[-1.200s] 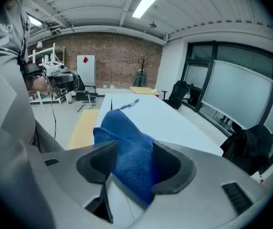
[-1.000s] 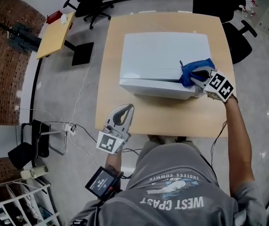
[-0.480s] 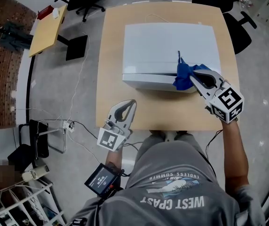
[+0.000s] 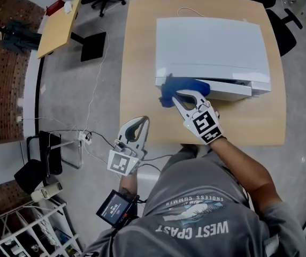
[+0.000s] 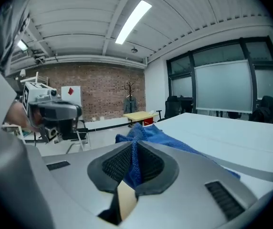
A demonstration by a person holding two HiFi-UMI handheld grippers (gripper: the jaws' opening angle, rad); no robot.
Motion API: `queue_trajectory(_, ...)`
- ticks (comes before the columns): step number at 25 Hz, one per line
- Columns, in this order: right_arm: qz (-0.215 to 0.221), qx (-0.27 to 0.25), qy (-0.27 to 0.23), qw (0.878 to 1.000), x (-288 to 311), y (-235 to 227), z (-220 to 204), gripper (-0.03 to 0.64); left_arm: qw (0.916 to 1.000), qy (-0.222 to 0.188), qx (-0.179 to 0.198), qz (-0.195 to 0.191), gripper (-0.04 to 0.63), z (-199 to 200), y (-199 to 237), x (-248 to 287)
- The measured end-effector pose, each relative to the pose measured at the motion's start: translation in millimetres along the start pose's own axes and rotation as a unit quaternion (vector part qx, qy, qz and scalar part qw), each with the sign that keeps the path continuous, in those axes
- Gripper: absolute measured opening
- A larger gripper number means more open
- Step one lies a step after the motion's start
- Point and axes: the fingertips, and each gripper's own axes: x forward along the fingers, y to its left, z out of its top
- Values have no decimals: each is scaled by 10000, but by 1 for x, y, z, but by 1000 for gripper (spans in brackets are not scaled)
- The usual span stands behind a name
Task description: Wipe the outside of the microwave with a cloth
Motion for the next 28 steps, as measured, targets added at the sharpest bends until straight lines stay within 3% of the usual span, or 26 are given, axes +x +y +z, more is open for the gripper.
queue_trajectory(4,-55,-389,106,9992,32,7,-16,40,9999,110,-34,86,23,-5,13,-11)
queue_trajectory(8,-367,-881,161,9953,8,-11,-32,40,9999,101,66,-110,23,-7,14,-2)
queue_trajectory(12,-1088,-899,290,9896,-61,-55,-58,40,9993,75,42,-356,23,-7,8,14)
queue_trajectory(16,-2048,-801,443,9745,-140,-100,-79,40,9987,130,-81,-493,23,-9,2,24)
queue_trajectory(18,-2322,-671,522,9689,-162,-112,-86,40,9985,108,-83,-531,23,-10,1,26)
queue_trajectory(21,-2142,-548,497,9740,-149,-106,-86,40,9984,120,-87,-540,23,-10,0,25)
queue_trajectory(28,-1017,-399,326,9935,-18,-37,-68,40,9990,279,-73,-332,23,-13,3,6)
